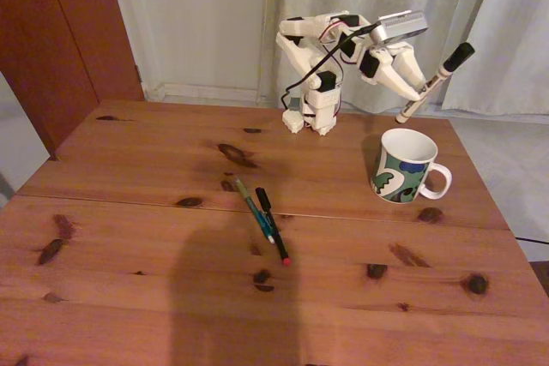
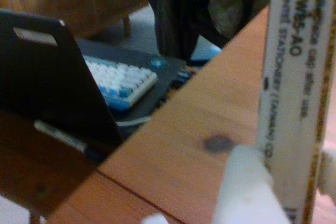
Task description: Clean up the desk and place the pens and markers into the cup
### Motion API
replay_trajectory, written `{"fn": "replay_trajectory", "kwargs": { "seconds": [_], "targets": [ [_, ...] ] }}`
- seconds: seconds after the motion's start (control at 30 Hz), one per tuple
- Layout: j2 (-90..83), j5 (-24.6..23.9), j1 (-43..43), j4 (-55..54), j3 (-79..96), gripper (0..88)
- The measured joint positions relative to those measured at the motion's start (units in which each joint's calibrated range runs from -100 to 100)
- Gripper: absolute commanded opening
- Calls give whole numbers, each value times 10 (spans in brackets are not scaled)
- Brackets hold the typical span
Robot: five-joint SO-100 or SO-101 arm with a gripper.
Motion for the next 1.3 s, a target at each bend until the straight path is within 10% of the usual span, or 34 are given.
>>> {"fn": "replay_trajectory", "kwargs": {
  "seconds": [1.3],
  "targets": [
    [43, -46, -12, -43, 99, 117]
  ]
}}
